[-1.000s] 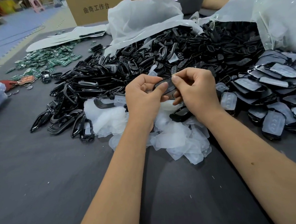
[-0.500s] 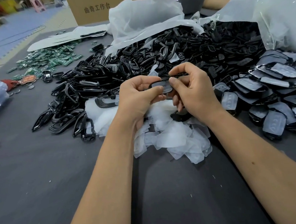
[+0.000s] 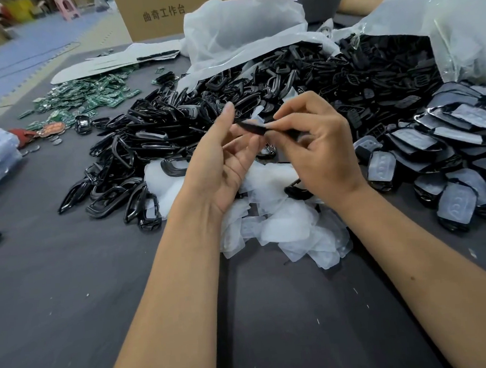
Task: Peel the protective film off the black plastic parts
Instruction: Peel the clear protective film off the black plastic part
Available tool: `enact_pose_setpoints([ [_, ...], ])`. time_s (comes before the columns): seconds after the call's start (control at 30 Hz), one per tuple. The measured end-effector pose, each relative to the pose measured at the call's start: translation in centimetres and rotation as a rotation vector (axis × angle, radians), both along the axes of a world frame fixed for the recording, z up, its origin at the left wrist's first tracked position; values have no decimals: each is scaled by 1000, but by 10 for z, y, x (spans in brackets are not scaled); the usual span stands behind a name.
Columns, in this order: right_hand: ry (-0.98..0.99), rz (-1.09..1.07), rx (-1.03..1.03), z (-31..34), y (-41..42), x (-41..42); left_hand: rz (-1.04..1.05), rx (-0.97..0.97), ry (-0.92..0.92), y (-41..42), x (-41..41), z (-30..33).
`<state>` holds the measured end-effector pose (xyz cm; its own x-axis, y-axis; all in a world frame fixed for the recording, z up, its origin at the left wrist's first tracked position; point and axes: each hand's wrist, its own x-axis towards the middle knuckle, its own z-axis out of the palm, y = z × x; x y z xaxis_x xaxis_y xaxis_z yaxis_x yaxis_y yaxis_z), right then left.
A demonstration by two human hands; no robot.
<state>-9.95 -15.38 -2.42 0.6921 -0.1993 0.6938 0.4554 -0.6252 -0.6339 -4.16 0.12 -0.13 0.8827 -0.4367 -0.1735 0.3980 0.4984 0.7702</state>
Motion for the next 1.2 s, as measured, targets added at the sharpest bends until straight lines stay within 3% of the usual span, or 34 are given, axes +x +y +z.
enact_pose_setpoints([
  [0.13,247,174,595,3,1,-1,66,94,-165,-6,-1,-5],
  [0.3,458,435,935,6,-5,-2,128,195,-257,-9,-2,-8],
  [0.43,486,560,966,6,-5,-3,154,166,-245,-11,-1,-8],
  [0.73,338,487,893,0,-7,-4,129,170,-180,-17,-7,-6],
  [0.97,333,506,910,2,-6,-5,158,160,-157,-15,-6,-4],
  [1.2,411,412,794,2,-5,-2,199,215,-190,-14,-3,-7],
])
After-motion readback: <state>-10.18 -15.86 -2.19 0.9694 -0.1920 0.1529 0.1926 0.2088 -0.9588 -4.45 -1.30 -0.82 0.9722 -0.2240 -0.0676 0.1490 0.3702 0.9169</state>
